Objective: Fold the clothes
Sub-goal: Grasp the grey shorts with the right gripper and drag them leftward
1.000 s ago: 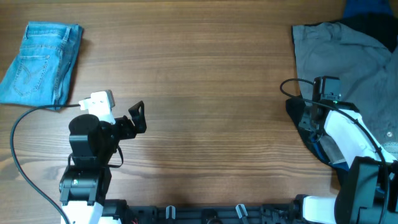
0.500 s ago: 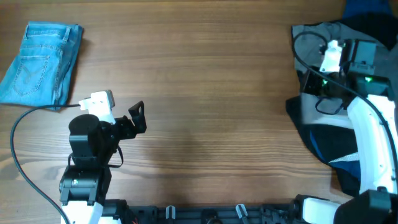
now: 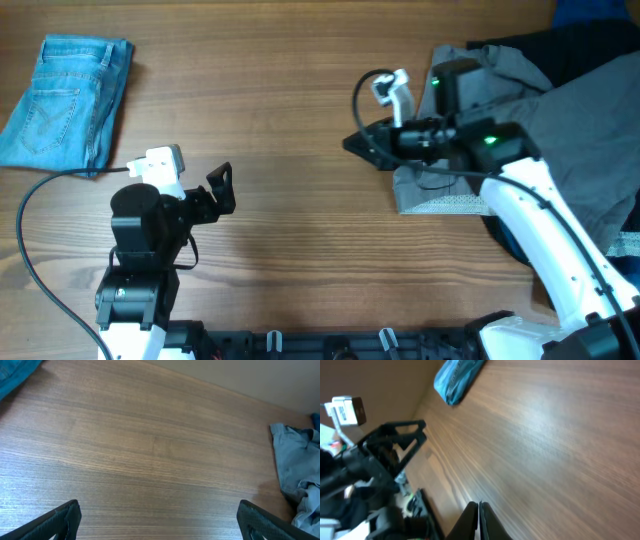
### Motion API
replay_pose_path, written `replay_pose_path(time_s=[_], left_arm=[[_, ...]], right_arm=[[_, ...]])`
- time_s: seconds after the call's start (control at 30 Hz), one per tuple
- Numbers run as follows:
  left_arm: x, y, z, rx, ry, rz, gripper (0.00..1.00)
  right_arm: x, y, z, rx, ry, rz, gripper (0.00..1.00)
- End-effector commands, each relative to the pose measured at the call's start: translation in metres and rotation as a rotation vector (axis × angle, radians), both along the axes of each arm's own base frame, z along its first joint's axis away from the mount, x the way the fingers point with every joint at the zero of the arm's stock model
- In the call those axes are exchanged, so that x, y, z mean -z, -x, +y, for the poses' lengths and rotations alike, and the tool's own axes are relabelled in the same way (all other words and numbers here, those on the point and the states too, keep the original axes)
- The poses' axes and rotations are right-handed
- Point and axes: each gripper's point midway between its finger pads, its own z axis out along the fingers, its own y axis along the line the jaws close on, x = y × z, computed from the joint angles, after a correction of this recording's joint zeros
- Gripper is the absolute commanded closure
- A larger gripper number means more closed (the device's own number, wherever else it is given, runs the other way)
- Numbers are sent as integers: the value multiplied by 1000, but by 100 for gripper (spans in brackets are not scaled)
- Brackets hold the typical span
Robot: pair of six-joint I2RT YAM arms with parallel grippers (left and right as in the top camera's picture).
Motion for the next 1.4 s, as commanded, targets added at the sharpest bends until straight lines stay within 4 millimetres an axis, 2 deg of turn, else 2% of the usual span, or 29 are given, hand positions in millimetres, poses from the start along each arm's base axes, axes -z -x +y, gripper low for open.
replay_pose_path(time_s=[0.0, 0.03, 0.07, 0.1, 0.13, 0.17, 0.2, 0.27, 0.4, 0.5, 0.6, 0.73, 0.77, 0.8, 0.83, 0.87, 0.9, 1.0, 1.07, 1.13, 1.17, 1.27, 1.33, 1.37], left_arm=[[-10, -3, 0, 2, 8, -23, 0], [-10, -3, 0, 3, 8, -22, 0], [-10, -2, 0, 3, 8, -21, 0], [-10, -2, 0, 3, 8, -21, 0], [-10, -2, 0, 2, 8, -21, 0], [-10, -2, 0, 3, 8, -21, 0], [-9, -3, 0, 2, 8, -18, 0], [-6, -4, 0, 2, 8, -7, 0], [6, -6, 0, 2, 8, 36, 0], [13, -8, 0, 2, 8, 65, 0], [17, -8, 0, 3, 8, 78, 0], [18, -8, 0, 2, 8, 81, 0], [17, -8, 0, 2, 8, 80, 0], [17, -8, 0, 2, 8, 80, 0], [17, -8, 0, 2, 8, 80, 0], [18, -8, 0, 2, 8, 81, 0], [17, -8, 0, 2, 8, 80, 0], [17, -9, 0, 2, 8, 80, 0], [17, -9, 0, 2, 8, 80, 0], [17, -9, 0, 2, 8, 80, 0], [17, -9, 0, 2, 8, 79, 0], [17, -9, 0, 2, 8, 79, 0], [17, -9, 0, 2, 8, 79, 0], [17, -9, 0, 2, 8, 79, 0]], right_arm=[[28, -13, 0, 194, 164, 42, 88], [41, -22, -14, 299, 253, 52, 74], [53, -29, -34, 390, 353, 47, 66], [61, -32, -45, 424, 417, 37, 58], [70, -33, -60, 456, 501, 28, 51], [80, -32, -72, 474, 576, 35, 39], [90, -28, -83, 490, 645, 55, 34], [108, -17, -95, 483, 734, 115, 30], [146, -5, -101, 439, 835, 231, 19], [176, -3, -109, 436, 924, 291, 19], [200, -4, -126, 503, 1032, 327, 20], [221, 3, -135, 537, 1096, 391, 22], [225, 4, -136, 547, 1104, 403, 29], [228, 5, -136, 548, 1108, 411, 44], [229, 5, -136, 548, 1109, 416, 83], [231, 6, -135, 541, 1103, 425, 96], [232, 9, -129, 508, 1077, 441, 96], [228, 23, -95, 274, 933, 474, 96], [209, 27, -63, 132, 774, 471, 96], [173, 31, -19, -43, 530, 432, 96], [141, 35, 9, -159, 351, 383, 96], [70, 47, 54, -353, 35, 238, 96], [51, 55, 72, -410, -16, 153, 96], [49, 58, 80, -426, -17, 133, 96]])
